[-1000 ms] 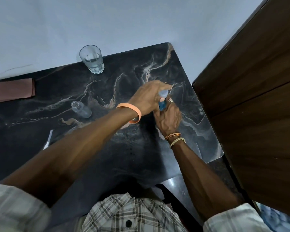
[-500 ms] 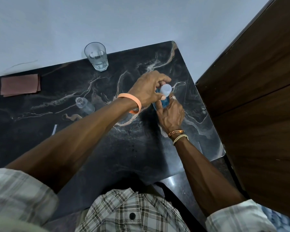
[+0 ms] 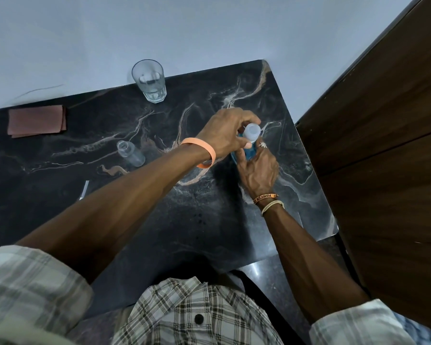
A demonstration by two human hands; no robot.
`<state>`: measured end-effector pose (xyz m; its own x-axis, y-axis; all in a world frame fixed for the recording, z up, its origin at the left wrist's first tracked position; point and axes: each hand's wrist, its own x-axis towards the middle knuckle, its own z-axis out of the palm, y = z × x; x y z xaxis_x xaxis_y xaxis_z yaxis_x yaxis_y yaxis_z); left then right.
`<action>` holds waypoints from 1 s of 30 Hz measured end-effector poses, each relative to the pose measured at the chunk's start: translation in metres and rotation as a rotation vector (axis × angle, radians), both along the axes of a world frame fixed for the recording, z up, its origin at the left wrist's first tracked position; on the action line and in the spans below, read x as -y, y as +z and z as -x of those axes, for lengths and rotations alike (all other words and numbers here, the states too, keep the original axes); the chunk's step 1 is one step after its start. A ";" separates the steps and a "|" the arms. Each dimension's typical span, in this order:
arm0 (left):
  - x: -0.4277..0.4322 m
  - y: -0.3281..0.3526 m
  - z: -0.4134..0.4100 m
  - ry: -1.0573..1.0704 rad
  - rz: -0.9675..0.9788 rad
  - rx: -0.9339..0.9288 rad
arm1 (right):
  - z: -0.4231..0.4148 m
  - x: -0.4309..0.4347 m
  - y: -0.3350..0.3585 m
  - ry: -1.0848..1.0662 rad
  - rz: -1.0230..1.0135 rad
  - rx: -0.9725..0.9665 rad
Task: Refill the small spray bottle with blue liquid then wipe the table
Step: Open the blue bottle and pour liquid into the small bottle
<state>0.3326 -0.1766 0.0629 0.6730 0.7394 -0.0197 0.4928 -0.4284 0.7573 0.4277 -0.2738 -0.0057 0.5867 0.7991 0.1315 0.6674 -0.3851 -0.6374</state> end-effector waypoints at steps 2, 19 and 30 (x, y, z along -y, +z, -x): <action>0.000 0.001 -0.001 0.011 -0.003 -0.011 | -0.001 0.000 0.001 0.009 -0.005 -0.013; -0.006 0.000 -0.002 -0.051 -0.003 -0.028 | -0.001 0.000 0.000 0.004 -0.023 -0.007; -0.011 0.003 -0.003 -0.082 0.068 -0.036 | -0.002 0.001 -0.002 0.017 -0.039 0.008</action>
